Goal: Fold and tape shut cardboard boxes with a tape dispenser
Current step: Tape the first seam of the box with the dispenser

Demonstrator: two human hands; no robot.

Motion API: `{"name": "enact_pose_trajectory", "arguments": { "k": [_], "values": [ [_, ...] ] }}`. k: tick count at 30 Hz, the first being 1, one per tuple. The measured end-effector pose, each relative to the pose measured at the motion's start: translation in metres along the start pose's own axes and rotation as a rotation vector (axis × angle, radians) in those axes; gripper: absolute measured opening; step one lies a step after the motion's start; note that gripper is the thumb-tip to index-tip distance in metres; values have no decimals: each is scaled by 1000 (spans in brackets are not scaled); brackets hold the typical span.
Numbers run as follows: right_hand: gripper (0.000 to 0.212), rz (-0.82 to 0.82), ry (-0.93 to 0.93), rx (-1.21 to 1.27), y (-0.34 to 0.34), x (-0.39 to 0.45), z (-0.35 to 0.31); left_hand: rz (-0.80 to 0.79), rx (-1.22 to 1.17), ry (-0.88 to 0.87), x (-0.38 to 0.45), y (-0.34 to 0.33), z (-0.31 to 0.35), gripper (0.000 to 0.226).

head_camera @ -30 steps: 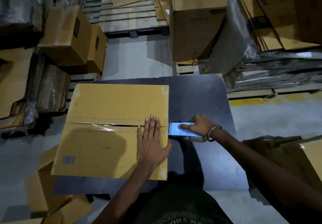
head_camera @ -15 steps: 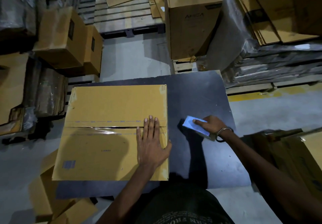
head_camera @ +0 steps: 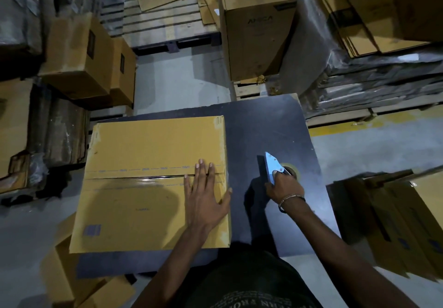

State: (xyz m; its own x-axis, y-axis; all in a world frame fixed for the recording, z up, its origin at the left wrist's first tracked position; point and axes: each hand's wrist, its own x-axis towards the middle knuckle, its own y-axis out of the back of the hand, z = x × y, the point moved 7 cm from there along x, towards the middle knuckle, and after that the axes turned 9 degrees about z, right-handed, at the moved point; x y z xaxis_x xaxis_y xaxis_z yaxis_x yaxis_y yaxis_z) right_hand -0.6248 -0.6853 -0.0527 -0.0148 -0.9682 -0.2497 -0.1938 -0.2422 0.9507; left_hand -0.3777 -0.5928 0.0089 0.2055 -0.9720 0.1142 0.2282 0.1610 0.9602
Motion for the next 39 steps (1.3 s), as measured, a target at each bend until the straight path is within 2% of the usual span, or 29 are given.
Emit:
{"name": "enact_pose_trajectory", "arguments": {
  "k": [2,3,4,6,8,11,14,16,18,20,22,24,26,27,30,31,33,37,39],
  "values": [
    [40,187,39,63,31,-12,-22,91,-90,12,2,13,-11,73],
    [39,293,67,188,47,-20,-38,116,-99,14,3,17,-18,70],
    [38,313,59,398,56,-28,-54,121,-89,8,5,18,-24,70],
    [49,136,-2,863,46,-38,-89,104,-37,-31,6,14,-34,71],
    [75,-41,35,1037,28,-50,-128,75,17,-82,5,7,-39,69],
    [91,-228,94,1031,-10,-70,-161,41,63,-105,1,-1,-41,67],
    [92,-400,-101,1159,-25,-69,-152,46,118,-87,-2,-2,-40,68],
    [95,-473,-163,1101,-23,-68,-146,59,146,-89,-2,-2,-38,70],
    [91,-366,-139,963,-15,-68,-142,68,159,-107,-3,-1,-35,69],
    [85,-241,-63,990,-8,-72,-151,79,137,-118,-2,1,-33,65],
    [79,-235,-34,1031,-18,-73,-162,104,35,-166,-3,-1,-27,58],
    [78,-293,-129,1102,-31,-71,-158,119,-133,-256,-10,-5,-22,53],
    [94,-359,-261,1166,-38,-65,-146,115,-254,-330,-16,-6,-20,60],
    [98,-357,-270,1157,-35,-61,-142,124,-281,-351,-19,-5,-19,62],
    [75,-250,-165,1162,-18,-53,-149,163,-311,-386,-20,2,-9,50],
    [70,-240,-155,1184,-16,-51,-155,162,-313,-383,-20,3,-7,47],
    [74,-255,-183,1198,-25,-49,-161,116,-259,-320,-17,3,-6,48],
    [78,-277,-161,1112,-40,-45,-156,8,-10,-230,-17,4,-29,58],
    [76,-205,-144,1004,-37,-42,-152,4,69,-34,-20,10,-66,67]
  ]
}}
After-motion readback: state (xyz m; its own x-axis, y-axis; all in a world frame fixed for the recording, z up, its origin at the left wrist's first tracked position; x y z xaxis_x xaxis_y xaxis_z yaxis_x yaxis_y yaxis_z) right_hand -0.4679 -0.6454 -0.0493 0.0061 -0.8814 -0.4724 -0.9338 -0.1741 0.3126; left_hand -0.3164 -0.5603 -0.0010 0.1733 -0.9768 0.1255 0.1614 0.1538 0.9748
